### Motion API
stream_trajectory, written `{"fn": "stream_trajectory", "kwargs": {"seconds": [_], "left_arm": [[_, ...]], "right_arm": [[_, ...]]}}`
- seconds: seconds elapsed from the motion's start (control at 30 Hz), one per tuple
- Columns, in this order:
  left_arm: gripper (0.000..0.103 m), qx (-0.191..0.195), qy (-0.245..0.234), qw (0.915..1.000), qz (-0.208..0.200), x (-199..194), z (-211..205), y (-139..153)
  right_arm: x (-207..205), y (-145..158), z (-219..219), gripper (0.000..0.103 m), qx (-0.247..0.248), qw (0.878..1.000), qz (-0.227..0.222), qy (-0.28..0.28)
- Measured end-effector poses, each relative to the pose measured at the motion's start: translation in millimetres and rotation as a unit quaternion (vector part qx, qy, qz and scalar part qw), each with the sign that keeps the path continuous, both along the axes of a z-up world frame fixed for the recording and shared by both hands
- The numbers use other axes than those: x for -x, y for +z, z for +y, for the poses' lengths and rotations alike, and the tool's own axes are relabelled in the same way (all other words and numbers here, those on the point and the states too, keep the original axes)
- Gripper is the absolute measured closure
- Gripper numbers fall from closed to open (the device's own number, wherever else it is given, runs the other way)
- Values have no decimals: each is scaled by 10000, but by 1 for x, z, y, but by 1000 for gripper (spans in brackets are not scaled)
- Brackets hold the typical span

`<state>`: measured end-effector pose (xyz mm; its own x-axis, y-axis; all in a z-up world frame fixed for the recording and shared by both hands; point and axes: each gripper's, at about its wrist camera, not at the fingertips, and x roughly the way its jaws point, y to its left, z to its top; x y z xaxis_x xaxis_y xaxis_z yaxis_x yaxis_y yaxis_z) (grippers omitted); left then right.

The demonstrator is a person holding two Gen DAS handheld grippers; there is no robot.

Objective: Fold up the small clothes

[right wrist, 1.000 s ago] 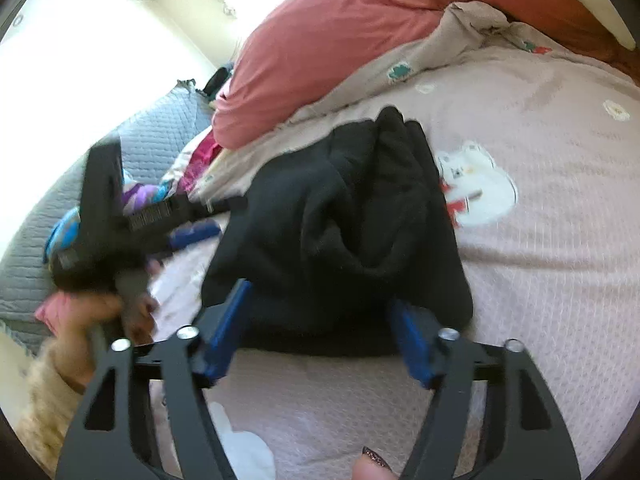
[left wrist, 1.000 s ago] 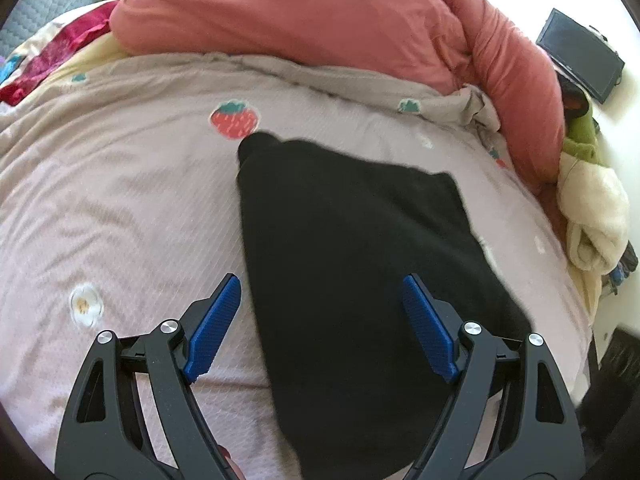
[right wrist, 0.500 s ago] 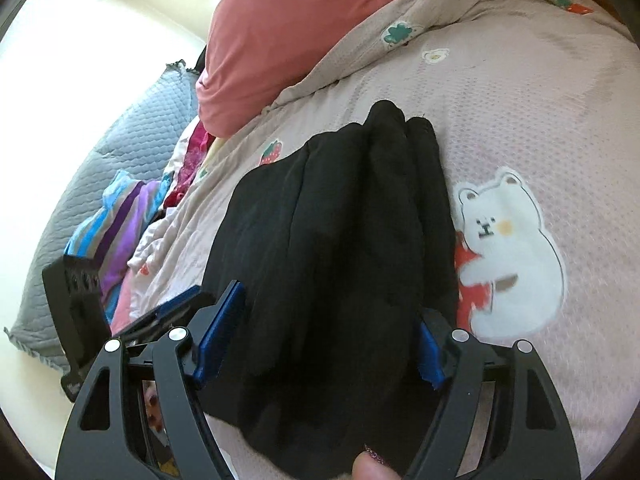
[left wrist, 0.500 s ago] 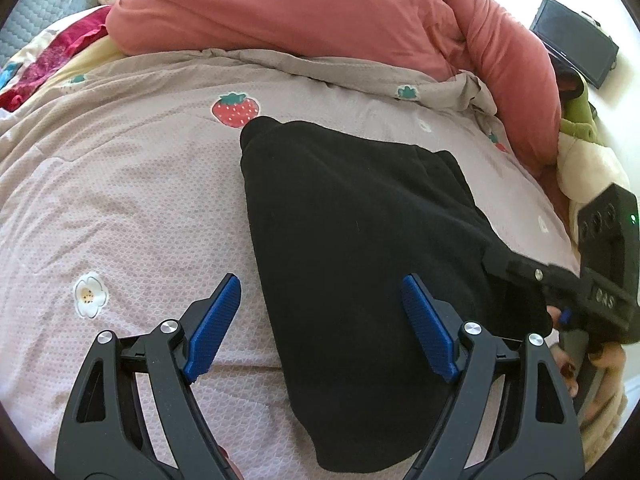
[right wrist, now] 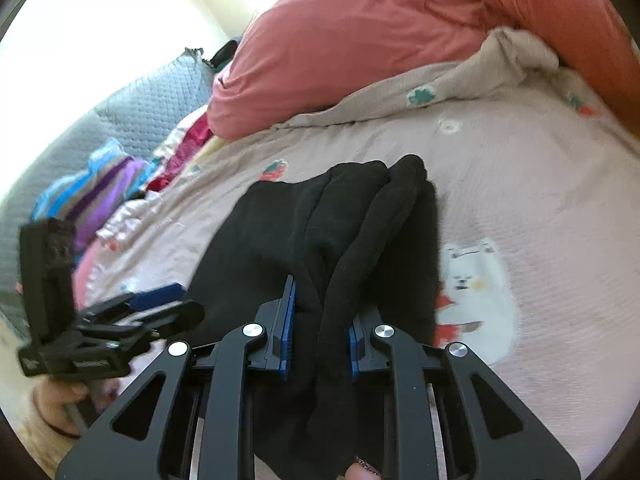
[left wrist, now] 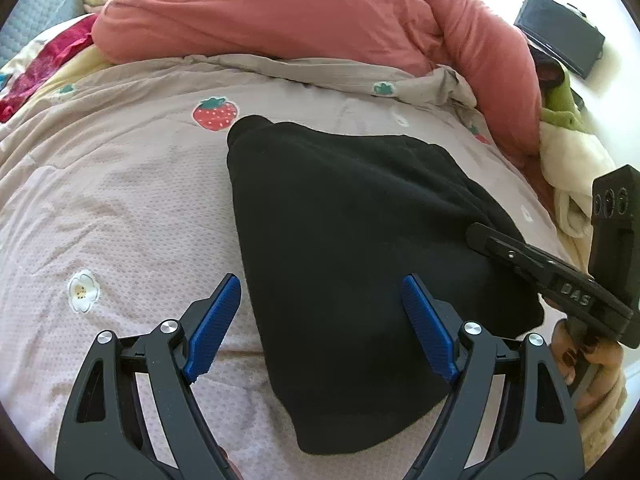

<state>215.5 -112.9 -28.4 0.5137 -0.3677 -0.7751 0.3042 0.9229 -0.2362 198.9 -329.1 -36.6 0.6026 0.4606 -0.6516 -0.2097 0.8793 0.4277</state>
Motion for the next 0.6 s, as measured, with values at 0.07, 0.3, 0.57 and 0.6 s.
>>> {"fn": "stream_trajectory", "kwargs": {"seconds": [0.07,0.3,0.57,0.6], "left_arm": [[27,-13,-8,10000,52,1,-1,-4],[26,45,88,9999,66,8,3,-8],[13,102,187,9993,-312,34,12,14],[11,95,203,9990,-384,39,13,18]], "right_arm": [[-2,-14,1,79,195,9996,172,-113],[16,-13,-1,48,522,9962,58,-690],[70,25,4,15,922,9868,-721,-1122],[78,30,5,14,965,9851,-829,-1159]]}}
